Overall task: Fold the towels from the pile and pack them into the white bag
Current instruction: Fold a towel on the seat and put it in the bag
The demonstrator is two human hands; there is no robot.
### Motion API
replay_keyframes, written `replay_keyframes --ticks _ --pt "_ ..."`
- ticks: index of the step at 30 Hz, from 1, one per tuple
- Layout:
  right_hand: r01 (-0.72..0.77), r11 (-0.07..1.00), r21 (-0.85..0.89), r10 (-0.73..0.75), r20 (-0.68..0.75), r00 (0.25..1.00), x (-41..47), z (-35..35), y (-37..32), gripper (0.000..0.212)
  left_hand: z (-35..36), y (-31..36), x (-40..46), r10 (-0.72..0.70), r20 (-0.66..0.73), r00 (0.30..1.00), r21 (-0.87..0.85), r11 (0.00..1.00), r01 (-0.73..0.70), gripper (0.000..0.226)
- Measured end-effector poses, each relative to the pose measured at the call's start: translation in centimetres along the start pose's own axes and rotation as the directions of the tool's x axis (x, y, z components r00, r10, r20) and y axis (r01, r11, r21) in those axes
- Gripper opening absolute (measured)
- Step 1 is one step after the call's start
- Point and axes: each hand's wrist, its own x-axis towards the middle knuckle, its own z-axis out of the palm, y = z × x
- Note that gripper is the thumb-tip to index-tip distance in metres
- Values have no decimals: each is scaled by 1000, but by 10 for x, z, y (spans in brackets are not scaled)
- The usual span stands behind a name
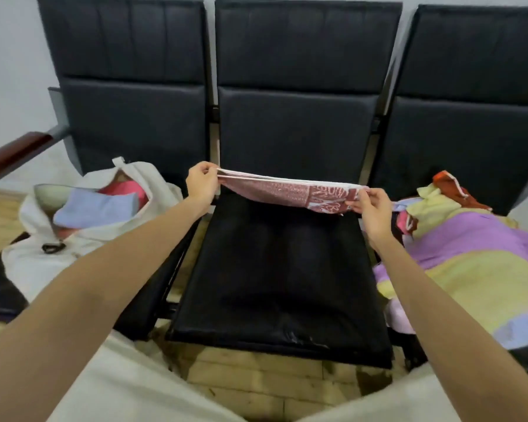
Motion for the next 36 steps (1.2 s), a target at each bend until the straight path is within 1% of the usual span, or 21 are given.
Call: replay_keyframes --ticks 2,5,7,9,10,12,14,16,17,18,20,21,22,23,25,26,28,29,31,33,36 --pt "-87 996 -24 88 50 995 -27 3 33 7 -6 -44 -19 -122 2 993 -7 993 122 24" --pt "-221 972 -81 230 125 965 -73 3 83 19 -25 -109 -54 -339 7 941 -32 940 339 26" --pt "-280 956 -89 291 165 942 -103 2 105 19 -38 -142 -72 -396 24 918 14 918 396 30" --pt "-327 941 -91 338 181 923 -126 1 116 16 -52 -163 -84 -400 46 916 112 913 393 32" --pt "-352 932 -81 361 179 915 -136 -1 118 15 -58 -169 -89 -375 72 924 179 917 357 31" --pt "-396 917 -43 398 154 904 -152 -2 118 14 -70 -174 -97 -261 173 950 380 907 180 24" --pt "-403 914 -37 405 132 905 -161 -2 115 15 -80 -173 -100 -142 305 942 574 816 -63 19" --pt "-376 924 -69 382 150 912 -166 -1 115 13 -83 -172 -102 -51 431 901 652 708 -272 17" --pt "-354 931 -89 364 170 916 -166 -1 116 10 -82 -171 -104 -36 467 884 694 634 -341 15" --pt "-330 937 -111 346 192 918 -167 -2 117 8 -80 -171 -105 -45 491 870 749 533 -395 13" --pt "-280 947 -158 312 240 919 -167 -4 117 10 -71 -167 -112 -66 494 867 846 268 -462 18" --pt "-254 950 -179 295 265 918 -167 -6 115 13 -65 -166 -117 -58 494 867 860 179 -478 22" --pt "-238 951 -196 288 286 914 -166 -9 114 18 -60 -165 -121 -24 504 863 854 165 -494 23" --pt "-235 951 -202 289 304 908 -165 -12 113 21 -53 -165 -126 14 525 851 829 219 -515 23" --pt "-256 948 -187 307 333 891 -163 -18 111 21 -40 -168 -136 111 614 781 696 391 -602 23" --pt "-281 945 -165 322 345 881 -162 -21 109 23 -32 -168 -141 141 671 727 608 456 -650 24" --pt "-358 928 -103 371 356 858 -161 -25 104 26 -11 -166 -155 166 779 604 440 541 -716 30" --pt "-397 914 -82 399 355 845 -161 -26 102 27 1 -165 -162 155 819 552 380 574 -725 35" --pt "-462 884 -74 457 349 818 -159 -28 97 34 28 -161 -175 109 869 483 323 615 -719 45" --pt "-500 862 -85 496 340 799 -158 -30 95 42 54 -158 -183 94 892 442 289 634 -718 50" --pt "-519 850 -96 519 332 788 -156 -32 94 49 83 -155 -189 137 897 419 235 656 -717 42"
